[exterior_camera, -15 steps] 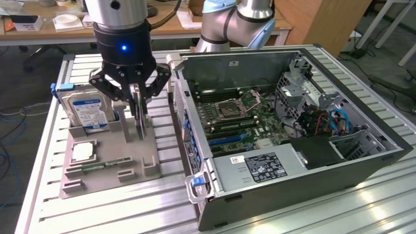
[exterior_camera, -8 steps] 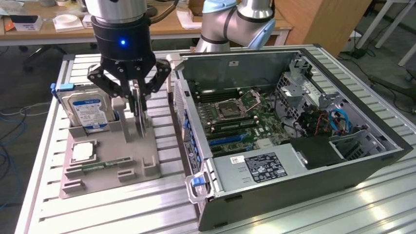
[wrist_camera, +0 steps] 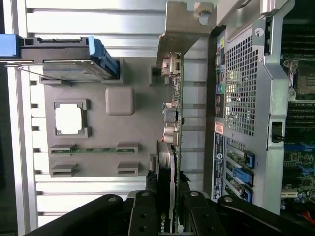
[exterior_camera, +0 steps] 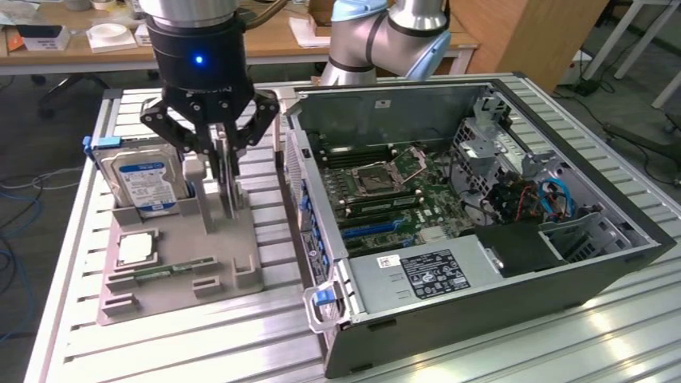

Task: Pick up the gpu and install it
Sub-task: 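Pick up the gpu and move the gpu toward the slot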

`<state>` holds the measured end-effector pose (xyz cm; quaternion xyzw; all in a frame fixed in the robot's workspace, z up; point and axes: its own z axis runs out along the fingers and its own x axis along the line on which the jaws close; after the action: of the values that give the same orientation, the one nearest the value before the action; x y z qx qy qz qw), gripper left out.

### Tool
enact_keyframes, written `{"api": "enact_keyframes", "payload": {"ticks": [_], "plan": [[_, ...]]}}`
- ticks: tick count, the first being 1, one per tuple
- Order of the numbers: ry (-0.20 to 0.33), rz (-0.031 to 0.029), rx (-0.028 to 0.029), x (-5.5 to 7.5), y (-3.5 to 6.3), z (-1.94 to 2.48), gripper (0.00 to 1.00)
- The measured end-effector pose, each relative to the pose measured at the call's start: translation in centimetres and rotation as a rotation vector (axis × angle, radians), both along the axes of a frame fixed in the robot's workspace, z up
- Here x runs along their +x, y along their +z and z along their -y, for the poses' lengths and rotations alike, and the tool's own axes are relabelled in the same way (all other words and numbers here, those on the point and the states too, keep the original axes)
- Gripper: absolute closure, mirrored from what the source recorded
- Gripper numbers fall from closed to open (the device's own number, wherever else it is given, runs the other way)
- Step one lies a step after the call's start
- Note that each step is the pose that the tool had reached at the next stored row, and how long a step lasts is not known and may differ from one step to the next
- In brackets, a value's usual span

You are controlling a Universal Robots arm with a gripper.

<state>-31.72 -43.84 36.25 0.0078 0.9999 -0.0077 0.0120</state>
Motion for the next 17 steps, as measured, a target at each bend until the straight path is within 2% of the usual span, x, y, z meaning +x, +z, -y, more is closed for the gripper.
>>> {"api": "enact_keyframes", "payload": {"ticks": [12,14,17], "plan": [[0.000,0.0000,0.0068,0.0,1.44,0.00,0.73],[0.000,0.0002,0.0109,0.0,1.70,0.01,0.73],[0.000,0.0000,0.0200,0.0,2.14,0.03,0.73]]}}
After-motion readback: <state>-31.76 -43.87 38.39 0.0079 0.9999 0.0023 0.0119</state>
